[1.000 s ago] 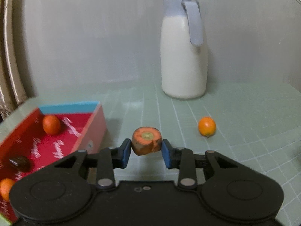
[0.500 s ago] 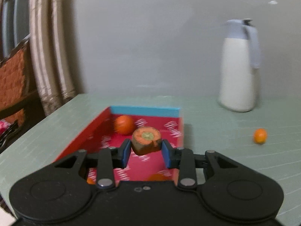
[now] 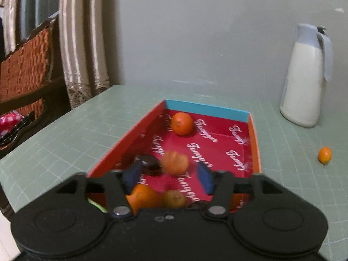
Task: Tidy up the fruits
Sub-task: 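Carry the carrot piece with the left tool into the box and open, then reach the right tool to the small kumquat and close on it, then carry the kumquat with the right tool into the box and release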
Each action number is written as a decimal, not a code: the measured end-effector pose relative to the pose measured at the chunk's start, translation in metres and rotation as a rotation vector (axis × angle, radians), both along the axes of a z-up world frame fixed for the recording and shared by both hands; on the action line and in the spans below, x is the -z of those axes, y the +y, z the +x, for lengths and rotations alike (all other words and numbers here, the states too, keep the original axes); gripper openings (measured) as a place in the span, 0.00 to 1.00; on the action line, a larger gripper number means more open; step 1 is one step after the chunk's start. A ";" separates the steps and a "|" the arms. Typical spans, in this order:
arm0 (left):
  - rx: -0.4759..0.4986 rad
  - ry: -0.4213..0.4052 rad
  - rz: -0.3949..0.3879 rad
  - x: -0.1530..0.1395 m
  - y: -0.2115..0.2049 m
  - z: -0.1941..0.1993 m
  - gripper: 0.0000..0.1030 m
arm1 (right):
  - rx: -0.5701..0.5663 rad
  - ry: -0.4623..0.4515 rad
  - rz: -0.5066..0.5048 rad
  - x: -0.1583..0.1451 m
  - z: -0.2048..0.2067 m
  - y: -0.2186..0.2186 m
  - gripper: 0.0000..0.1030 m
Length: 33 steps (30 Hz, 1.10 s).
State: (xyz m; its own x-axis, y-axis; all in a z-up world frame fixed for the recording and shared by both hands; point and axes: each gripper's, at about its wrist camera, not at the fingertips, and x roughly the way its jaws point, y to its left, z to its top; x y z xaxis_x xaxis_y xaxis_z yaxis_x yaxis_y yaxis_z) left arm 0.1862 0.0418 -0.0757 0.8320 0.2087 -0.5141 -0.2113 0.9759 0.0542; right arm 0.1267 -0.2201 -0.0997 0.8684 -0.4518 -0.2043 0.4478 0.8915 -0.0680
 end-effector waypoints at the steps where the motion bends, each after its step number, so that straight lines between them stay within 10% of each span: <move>1: -0.011 -0.012 0.000 -0.002 0.002 -0.003 0.70 | -0.009 0.003 0.001 0.000 0.002 0.003 1.00; 29: -0.350 -0.091 -0.007 -0.007 0.110 -0.060 0.89 | -0.332 0.323 0.226 0.022 0.137 0.028 1.00; 33: -0.374 -0.089 -0.011 -0.008 0.119 -0.065 0.89 | -0.331 0.369 0.268 0.027 0.152 0.021 0.52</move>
